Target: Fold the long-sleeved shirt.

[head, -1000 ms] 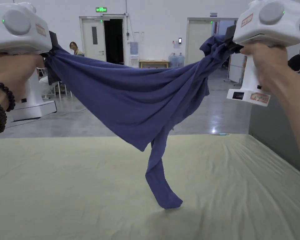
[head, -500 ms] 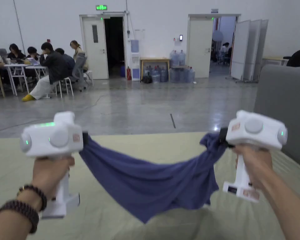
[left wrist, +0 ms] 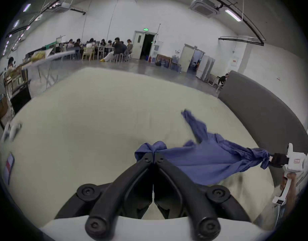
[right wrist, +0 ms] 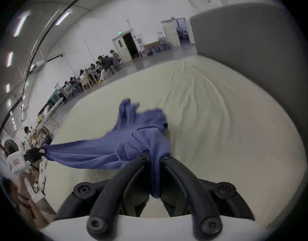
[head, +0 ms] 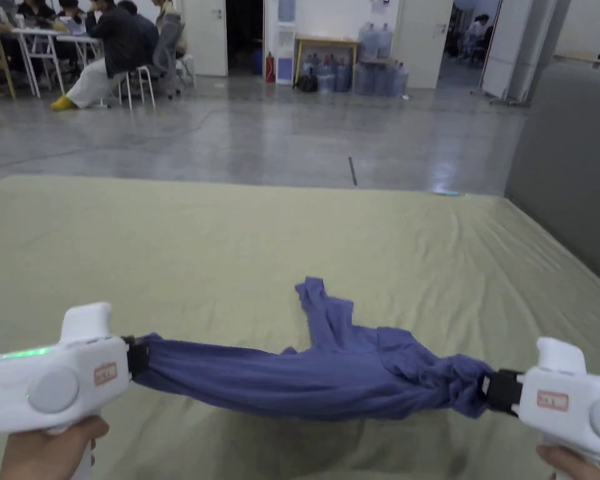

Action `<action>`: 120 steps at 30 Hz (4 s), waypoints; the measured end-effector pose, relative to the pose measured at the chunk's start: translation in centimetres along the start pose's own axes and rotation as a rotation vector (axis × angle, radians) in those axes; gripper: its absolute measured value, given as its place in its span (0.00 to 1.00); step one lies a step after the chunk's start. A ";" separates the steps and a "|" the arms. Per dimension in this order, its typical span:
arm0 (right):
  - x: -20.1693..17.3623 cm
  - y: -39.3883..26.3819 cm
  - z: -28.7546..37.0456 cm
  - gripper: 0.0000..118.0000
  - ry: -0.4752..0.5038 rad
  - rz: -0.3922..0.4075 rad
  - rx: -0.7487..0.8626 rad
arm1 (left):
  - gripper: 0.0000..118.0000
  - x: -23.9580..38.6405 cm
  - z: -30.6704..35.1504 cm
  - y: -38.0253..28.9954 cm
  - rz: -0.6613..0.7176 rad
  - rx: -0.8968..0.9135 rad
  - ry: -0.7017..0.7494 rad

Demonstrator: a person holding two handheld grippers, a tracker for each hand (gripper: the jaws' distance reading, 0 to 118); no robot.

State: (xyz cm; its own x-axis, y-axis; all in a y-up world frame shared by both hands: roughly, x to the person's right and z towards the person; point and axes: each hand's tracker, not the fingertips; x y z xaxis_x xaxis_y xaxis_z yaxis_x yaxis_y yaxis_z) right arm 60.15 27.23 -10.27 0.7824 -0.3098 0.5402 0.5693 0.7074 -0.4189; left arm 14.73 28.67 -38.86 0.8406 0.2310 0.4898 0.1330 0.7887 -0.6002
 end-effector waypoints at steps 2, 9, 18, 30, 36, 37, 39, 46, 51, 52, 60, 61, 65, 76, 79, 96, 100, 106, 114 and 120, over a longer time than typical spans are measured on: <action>1.2 -4.4 1.8 0.09 -0.011 -0.042 -0.043 | 0.00 -1.0 1.8 -4.8 0.003 -0.047 -0.003; 3.5 -14.4 3.5 0.09 -0.080 -0.030 -0.225 | 0.00 -3.1 4.5 -14.8 0.006 -0.205 0.073; 2.6 -11.9 5.5 0.99 -0.116 0.001 -0.167 | 1.00 -4.7 2.9 -13.3 0.060 -0.251 0.074; -2.7 -5.8 8.7 0.02 -0.093 0.143 -0.036 | 0.00 -1.8 7.1 -9.9 -0.060 -0.134 0.077; -3.3 -7.0 7.0 0.02 -0.082 0.162 -0.080 | 0.86 -3.1 3.2 -11.2 -0.024 -0.334 0.136; -3.4 -7.0 6.8 0.02 -0.085 0.158 -0.090 | 0.86 -3.0 2.6 -11.8 -0.027 -0.346 0.159; -3.4 -7.3 6.5 0.02 -0.083 0.161 -0.098 | 0.86 -3.0 1.3 -12.5 -0.026 -0.353 0.163; -3.2 -7.7 5.2 0.02 -0.101 0.172 -0.140 | 0.04 -2.2 -3.1 -14.9 -0.119 -0.366 0.234; -3.6 -6.3 3.7 0.02 -0.100 0.210 -0.169 | 0.04 -0.3 -1.7 -13.5 -0.121 -0.313 0.141; -3.9 -5.1 3.4 0.02 -0.091 0.229 -0.162 | 0.04 -0.1 -1.6 -12.9 -0.134 -0.302 0.142; -7.5 9.5 -8.6 0.84 0.040 0.317 -0.165 | 0.04 0.4 -2.8 -9.1 -0.137 -0.257 0.103; -8.0 10.9 -11.5 0.96 0.039 0.352 -0.219 | 0.04 0.7 -2.9 -9.0 -0.137 -0.253 0.098; -10.1 12.7 -21.3 0.94 0.056 0.515 -0.445 | 0.04 1.4 -2.9 -8.9 -0.096 -0.268 0.080; -10.0 9.5 -33.7 0.38 -0.044 0.664 -0.631 | 0.04 1.3 -3.8 -8.8 -0.025 -0.297 0.128; -11.5 10.1 -32.4 0.03 -0.079 0.739 -0.629 | 0.04 1.8 -3.6 -8.5 -0.058 -0.291 0.139; -14.3 24.3 -10.6 0.03 -0.044 0.597 -0.139 | 0.04 3.5 -0.9 9.3 -0.064 0.069 0.072; -14.8 30.2 -5.0 0.03 -0.080 0.558 0.004 | 0.04 5.5 -1.5 18.4 -0.123 0.187 0.094; -15.7 39.1 -0.9 0.03 -0.101 0.390 0.226 | 0.04 9.0 -4.0 32.2 -0.188 0.262 0.168; -18.4 47.8 1.9 0.03 -0.142 0.266 0.456 | 0.04 13.3 -3.4 44.8 -0.262 0.378 0.225; -19.6 50.9 3.0 0.03 -0.173 0.286 0.525 | 0.04 15.1 -3.0 46.7 -0.266 0.453 0.219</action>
State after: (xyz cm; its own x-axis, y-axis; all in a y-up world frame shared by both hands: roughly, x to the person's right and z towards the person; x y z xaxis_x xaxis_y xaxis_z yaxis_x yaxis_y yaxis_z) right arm 73.02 71.19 -39.93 0.8084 0.0148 0.5885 0.1084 0.9788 -0.1736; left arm 35.21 67.26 -61.38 0.9046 -0.0945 0.4156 0.1574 0.9803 -0.1195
